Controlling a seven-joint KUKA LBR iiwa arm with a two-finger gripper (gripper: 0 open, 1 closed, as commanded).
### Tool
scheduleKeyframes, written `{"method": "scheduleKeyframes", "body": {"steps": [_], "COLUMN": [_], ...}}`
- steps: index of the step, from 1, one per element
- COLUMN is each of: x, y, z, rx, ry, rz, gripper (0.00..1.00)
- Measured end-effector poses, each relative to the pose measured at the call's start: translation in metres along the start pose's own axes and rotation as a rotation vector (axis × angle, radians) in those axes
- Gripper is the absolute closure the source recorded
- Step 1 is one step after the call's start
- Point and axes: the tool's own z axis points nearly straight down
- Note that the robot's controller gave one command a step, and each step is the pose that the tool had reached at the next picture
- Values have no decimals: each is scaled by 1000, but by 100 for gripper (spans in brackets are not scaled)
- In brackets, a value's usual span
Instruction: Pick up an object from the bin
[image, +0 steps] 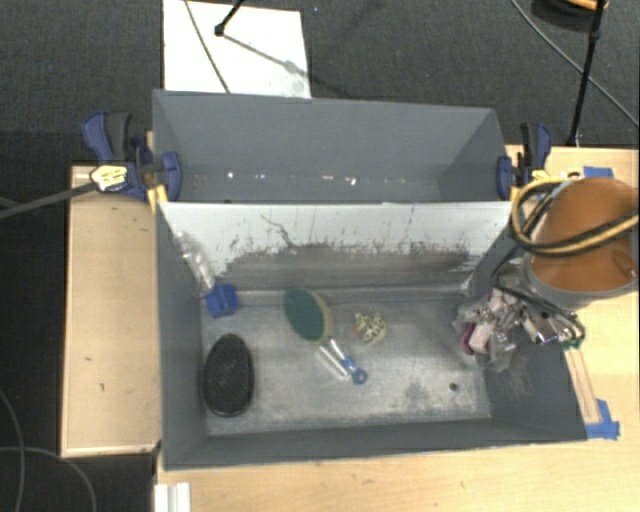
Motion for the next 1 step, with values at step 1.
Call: {"method": "scheduleKeyframes", "body": {"steps": [1], "x": [-4], "y": [1], "z": [-91], "rx": [3], "ry": [-4], "rz": [3], "gripper": [100]}}
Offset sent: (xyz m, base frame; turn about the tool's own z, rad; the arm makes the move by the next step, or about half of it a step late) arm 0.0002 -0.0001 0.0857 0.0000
